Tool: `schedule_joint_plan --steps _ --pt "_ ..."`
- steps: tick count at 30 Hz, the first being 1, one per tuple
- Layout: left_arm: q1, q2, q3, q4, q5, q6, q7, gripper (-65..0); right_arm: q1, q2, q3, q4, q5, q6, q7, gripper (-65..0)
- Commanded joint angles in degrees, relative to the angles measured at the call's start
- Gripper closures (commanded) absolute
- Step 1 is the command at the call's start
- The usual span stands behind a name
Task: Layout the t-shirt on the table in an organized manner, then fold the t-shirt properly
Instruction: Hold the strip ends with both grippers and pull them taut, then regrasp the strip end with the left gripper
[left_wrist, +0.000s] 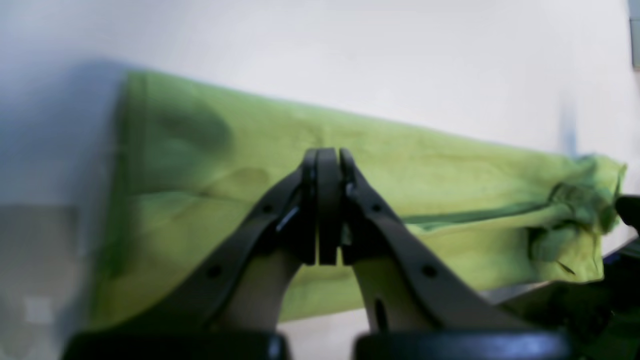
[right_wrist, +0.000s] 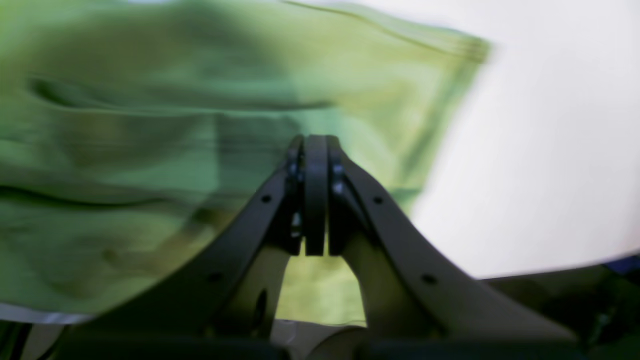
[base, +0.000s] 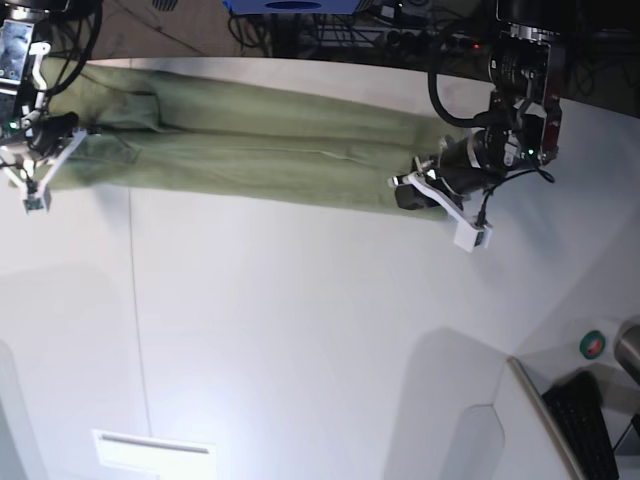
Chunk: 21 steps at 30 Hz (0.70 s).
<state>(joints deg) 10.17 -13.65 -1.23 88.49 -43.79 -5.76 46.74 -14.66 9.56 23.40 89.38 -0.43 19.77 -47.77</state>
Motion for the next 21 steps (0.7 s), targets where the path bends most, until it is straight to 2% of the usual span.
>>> schedule_joint_plan --steps 1,3,7,10,16,21 --pt "-0.5 -0.3 0.5 -0.4 -0.8 -0.3 -1.7 0.0 0.5 1.1 0.3 -0.1 -0.8 -0.3 0.5 0.0" --pt "-1.0 -0.4 1.8 -4.1 -0.1 -0.3 -3.4 0.0 1.5 1.1 0.3 -2.9 -0.8 -0.3 1.3 0.0" --pt "-1.2 0.2 1.5 -9.2 10.8 -0.3 -4.1 0.0 2.1 1.1 0.2 -9.7 -0.9 -0.3 4.4 0.0" --pt "-1.2 1.4 0.1 -10.7 16.1 -0.3 -4.1 0.0 3.0 1.1 -0.1 -13.7 -0.8 -0.3 7.0 0.0" --pt "-2.3 1.3 -6.2 -13.7 19.0 -0.4 -4.1 0.0 6.5 1.0 -0.1 -19.2 -0.8 -0.3 8.1 0.0" --pt "-4.6 -0.4 -8.8 -15.5 18.9 -0.4 -4.1 0.0 10.4 -1.1 -0.2 -19.9 -1.0 -0.3 8.0 0.0"
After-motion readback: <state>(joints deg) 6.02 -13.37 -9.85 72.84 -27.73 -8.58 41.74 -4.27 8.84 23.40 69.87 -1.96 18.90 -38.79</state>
